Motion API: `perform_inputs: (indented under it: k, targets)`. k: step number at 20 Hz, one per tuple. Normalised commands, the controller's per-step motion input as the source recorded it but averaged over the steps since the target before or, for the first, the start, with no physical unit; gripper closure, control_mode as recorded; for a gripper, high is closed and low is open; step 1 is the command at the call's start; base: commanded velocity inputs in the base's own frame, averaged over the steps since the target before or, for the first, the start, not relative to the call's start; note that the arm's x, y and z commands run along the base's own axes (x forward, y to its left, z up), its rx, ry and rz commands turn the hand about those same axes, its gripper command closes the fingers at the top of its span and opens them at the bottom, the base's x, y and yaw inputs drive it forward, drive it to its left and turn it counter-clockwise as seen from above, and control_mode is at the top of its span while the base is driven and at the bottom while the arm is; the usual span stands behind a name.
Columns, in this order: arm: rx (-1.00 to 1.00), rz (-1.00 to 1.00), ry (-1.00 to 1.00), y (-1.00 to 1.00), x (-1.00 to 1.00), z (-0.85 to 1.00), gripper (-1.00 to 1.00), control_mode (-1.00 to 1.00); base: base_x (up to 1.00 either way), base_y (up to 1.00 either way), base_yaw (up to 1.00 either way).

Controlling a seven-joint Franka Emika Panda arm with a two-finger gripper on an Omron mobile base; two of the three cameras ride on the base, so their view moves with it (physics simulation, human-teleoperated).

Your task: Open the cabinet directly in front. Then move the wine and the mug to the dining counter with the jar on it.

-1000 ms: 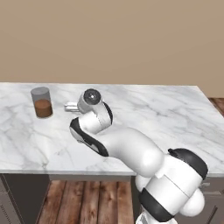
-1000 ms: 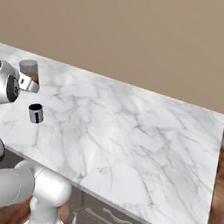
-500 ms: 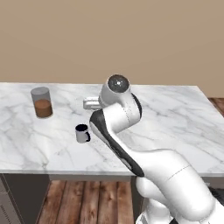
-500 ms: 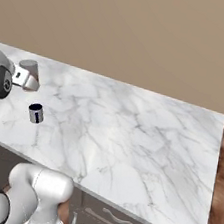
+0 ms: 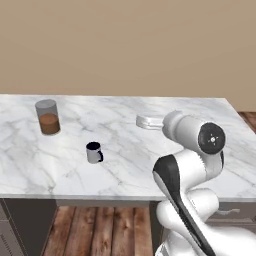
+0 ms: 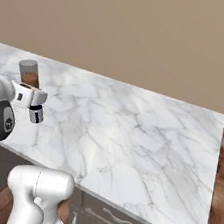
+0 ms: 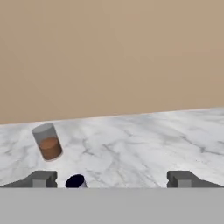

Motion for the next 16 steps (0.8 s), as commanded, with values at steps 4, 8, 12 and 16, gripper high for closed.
perform_inputs:
  k: [4,8,12,16]
  targets:
    - [0.09,-0.03,-0.40,-0.21,-0.38,0.37,-1.00,-1.00,0.00,0.00,0.00]
    - [0.00,0.02,0.00,-0.03,-0.32,-0.05,-1.00,1.00,-0.25,-0.08,0.01]
    - [0.00,0.00,0.00,0.00,0.00,0.00,-1.00,1.00,-1.00,-0.70,-0.09]
    - [0.00,0.00,0.00,0.00,0.00,0.00,-1.00,1.00,-0.74,-0.72,-0.60]
